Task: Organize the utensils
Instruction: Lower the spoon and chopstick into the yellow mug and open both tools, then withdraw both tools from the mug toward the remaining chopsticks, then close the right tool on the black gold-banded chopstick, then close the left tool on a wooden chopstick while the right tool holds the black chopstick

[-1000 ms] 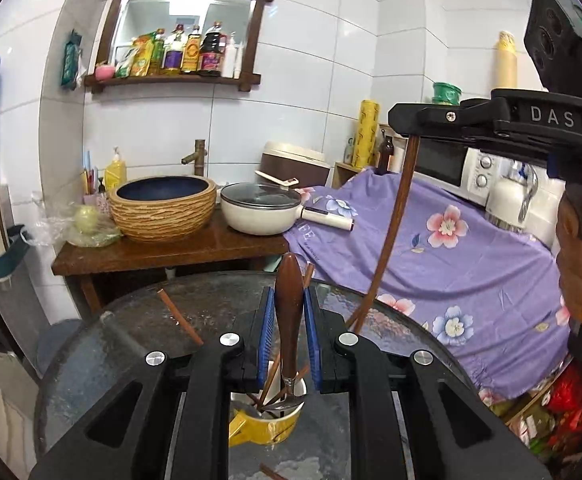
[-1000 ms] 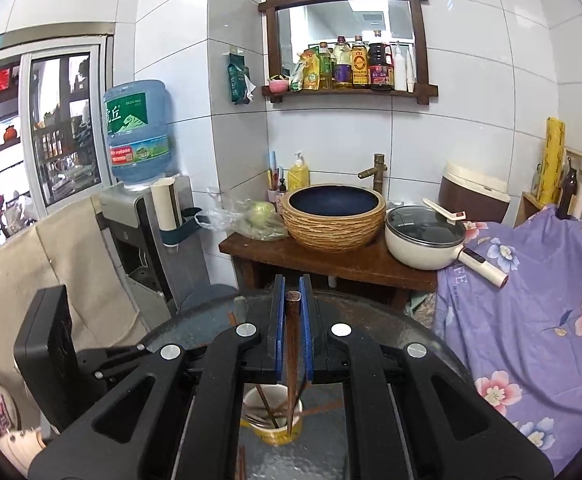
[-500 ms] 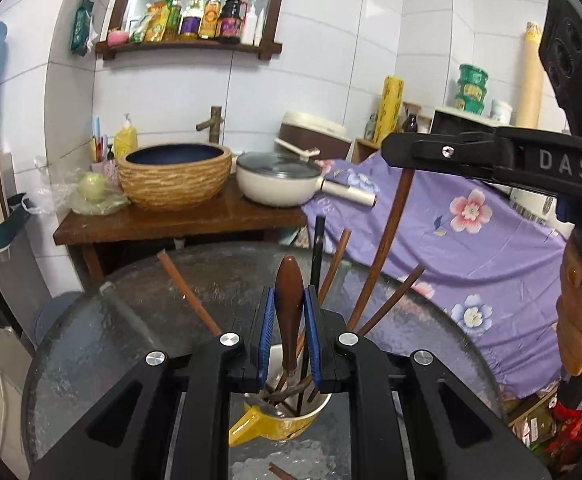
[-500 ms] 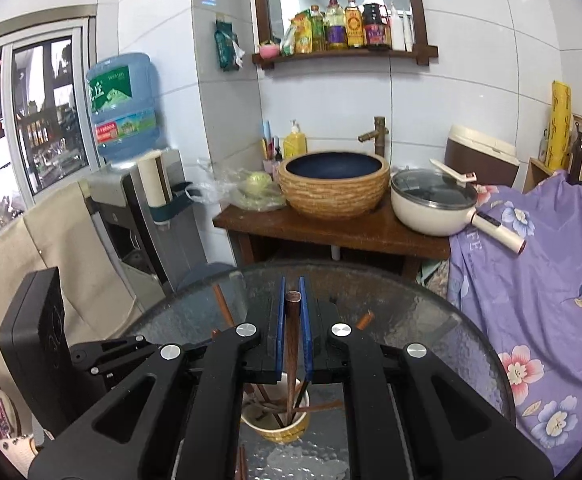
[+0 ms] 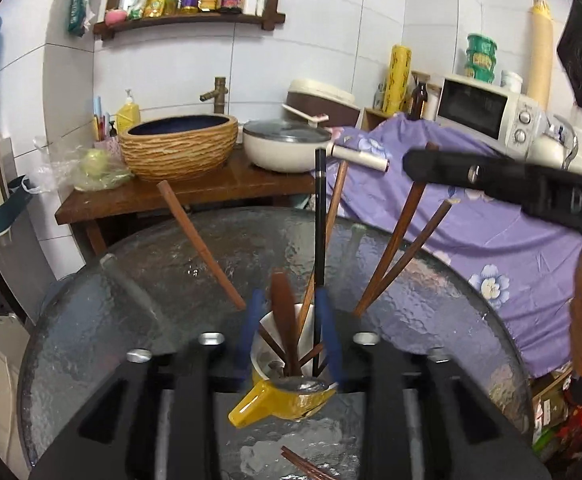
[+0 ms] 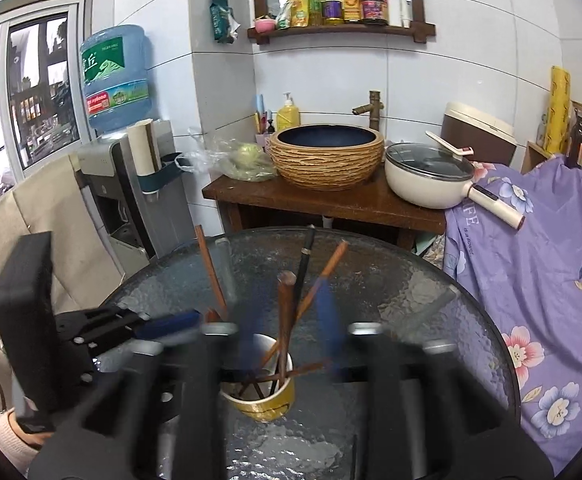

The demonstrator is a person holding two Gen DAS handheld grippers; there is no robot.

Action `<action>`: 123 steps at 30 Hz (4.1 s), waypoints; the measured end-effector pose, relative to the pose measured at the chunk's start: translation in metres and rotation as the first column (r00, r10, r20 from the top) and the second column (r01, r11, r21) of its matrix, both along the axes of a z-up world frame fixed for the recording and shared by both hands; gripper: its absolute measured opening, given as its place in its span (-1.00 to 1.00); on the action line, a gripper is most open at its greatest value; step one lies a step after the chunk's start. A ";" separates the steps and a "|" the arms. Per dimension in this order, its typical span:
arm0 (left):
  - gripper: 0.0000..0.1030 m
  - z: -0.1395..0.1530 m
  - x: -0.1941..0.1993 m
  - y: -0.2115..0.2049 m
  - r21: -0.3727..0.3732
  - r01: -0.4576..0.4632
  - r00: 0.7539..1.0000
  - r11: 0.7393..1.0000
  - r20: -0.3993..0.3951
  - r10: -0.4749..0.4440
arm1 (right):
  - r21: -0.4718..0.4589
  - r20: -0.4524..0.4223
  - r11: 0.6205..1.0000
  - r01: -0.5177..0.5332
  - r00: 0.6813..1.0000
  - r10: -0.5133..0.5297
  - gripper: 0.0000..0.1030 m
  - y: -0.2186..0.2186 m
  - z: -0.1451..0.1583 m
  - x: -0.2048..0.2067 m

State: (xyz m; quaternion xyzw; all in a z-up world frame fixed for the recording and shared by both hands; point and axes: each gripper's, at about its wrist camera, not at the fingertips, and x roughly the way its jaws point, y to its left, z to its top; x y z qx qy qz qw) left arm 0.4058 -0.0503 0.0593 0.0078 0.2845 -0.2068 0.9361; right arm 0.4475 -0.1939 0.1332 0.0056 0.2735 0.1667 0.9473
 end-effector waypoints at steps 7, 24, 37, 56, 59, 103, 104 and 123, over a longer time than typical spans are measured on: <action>0.36 0.008 -0.032 0.030 -0.074 -0.061 0.996 0.995 0.065 0.066 | 0.074 0.042 0.997 0.010 0.999 -0.013 0.18 -0.021 -0.004 -0.025; 0.87 -0.057 -0.144 0.019 0.042 -0.079 0.997 0.996 0.021 0.078 | -0.051 0.067 0.997 0.065 0.996 -0.062 0.26 -0.049 -0.097 -0.139; 0.87 -0.096 -0.186 0.008 0.115 -0.086 0.994 0.990 -0.050 0.092 | -0.084 -0.046 0.988 0.129 0.990 -0.133 0.26 -0.087 -0.169 -0.196; 0.87 -0.129 -0.224 -0.055 0.188 0.050 0.992 0.981 -0.121 -0.027 | -0.110 -0.137 0.986 0.123 0.981 -0.138 0.24 -0.098 -0.220 -0.236; 0.87 -0.134 -0.225 -0.064 0.222 0.061 0.992 0.973 -0.125 -0.034 | -0.120 -0.137 0.985 0.125 0.980 -0.141 0.13 -0.097 -0.221 -0.235; 0.08 -0.150 -0.243 -0.036 0.214 -0.059 0.982 0.975 -0.162 0.095 | -0.114 -0.101 0.977 0.179 0.977 -0.190 -0.28 -0.085 -0.234 -0.245; 0.00 -0.150 -0.244 -0.035 0.215 -0.059 0.983 0.975 -0.160 0.095 | -0.114 -0.096 0.976 0.183 0.976 -0.194 -0.30 -0.084 -0.234 -0.246; -0.84 -0.148 -0.256 -0.005 0.137 -0.118 0.977 0.984 -0.164 0.140 | -0.118 -0.067 0.977 0.178 0.980 -0.186 -0.85 -0.077 -0.231 -0.254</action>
